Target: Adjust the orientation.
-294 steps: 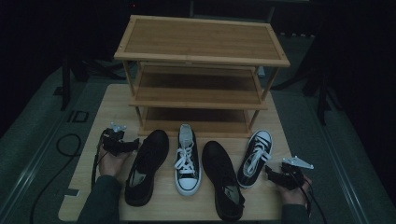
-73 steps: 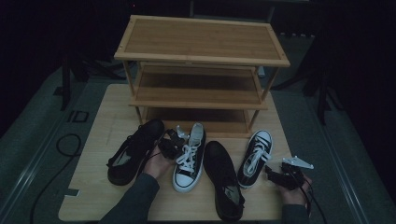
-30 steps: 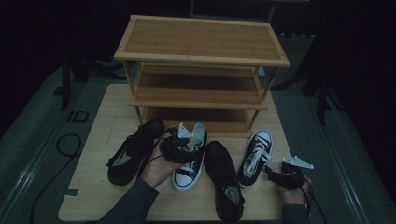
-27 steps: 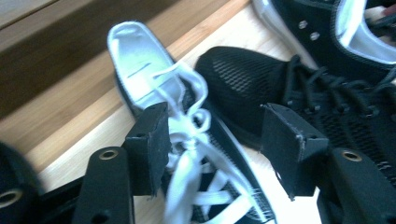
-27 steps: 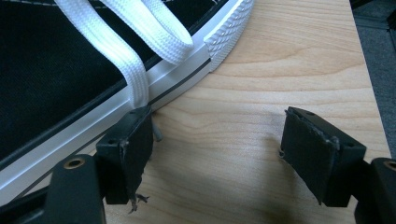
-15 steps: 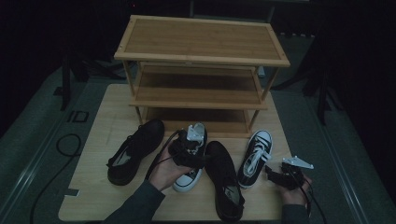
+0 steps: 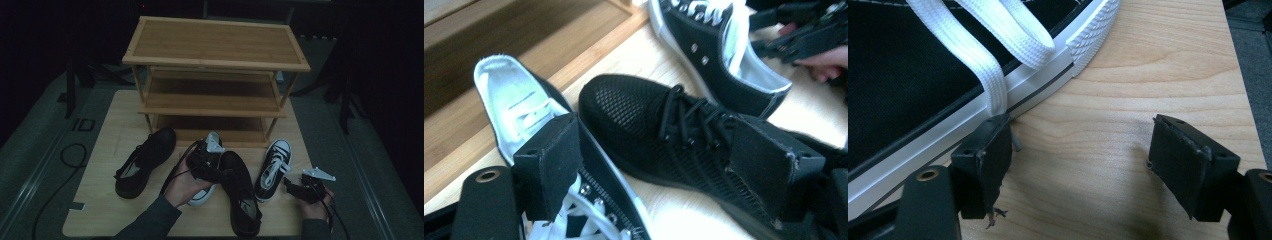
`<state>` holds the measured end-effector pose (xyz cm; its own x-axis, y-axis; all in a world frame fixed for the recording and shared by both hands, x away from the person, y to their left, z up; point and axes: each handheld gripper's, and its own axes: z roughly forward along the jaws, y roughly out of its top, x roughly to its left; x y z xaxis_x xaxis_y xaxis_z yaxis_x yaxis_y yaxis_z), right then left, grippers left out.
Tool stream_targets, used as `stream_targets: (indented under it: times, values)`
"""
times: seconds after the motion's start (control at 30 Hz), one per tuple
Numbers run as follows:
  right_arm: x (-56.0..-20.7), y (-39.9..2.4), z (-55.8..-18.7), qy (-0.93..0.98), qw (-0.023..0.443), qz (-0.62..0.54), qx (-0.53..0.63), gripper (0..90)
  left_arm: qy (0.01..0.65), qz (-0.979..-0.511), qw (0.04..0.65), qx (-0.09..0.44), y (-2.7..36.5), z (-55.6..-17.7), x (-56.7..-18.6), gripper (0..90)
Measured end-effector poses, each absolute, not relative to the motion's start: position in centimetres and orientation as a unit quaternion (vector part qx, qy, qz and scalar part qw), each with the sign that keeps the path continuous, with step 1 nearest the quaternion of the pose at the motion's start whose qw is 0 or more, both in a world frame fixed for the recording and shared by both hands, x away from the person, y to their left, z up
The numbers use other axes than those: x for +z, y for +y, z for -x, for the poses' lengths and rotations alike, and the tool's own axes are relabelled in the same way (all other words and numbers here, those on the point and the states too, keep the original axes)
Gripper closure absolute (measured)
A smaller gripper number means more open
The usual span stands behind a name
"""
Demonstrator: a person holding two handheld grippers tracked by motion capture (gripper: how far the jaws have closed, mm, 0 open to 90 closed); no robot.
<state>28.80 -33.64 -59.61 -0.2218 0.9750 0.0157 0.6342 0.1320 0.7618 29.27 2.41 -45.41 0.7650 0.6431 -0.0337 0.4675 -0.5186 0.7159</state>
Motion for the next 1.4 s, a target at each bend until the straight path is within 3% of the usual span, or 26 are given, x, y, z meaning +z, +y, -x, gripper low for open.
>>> stream_targets:
  times: [1.07, 1.27, 1.4]
  values:
    - [-59.6, -33.6, -28.8, 0.707, 0.256, -0.569, 0.333, 24.8, 0.267, -0.897, 0.34, 0.088, -1.8, -27.5, -47.3, 21.5]
    - [-59.6, -33.7, -28.8, 0.708, 0.256, -0.568, 0.333, 24.7, 0.276, -0.901, 0.324, 0.08, -1.8, -27.7, -48.0, 26.2]
    - [-59.6, -33.7, -28.8, 0.708, 0.256, -0.568, 0.333, 24.6, 0.269, -0.905, 0.324, 0.059, -1.7, -27.6, -47.9, 39.5]
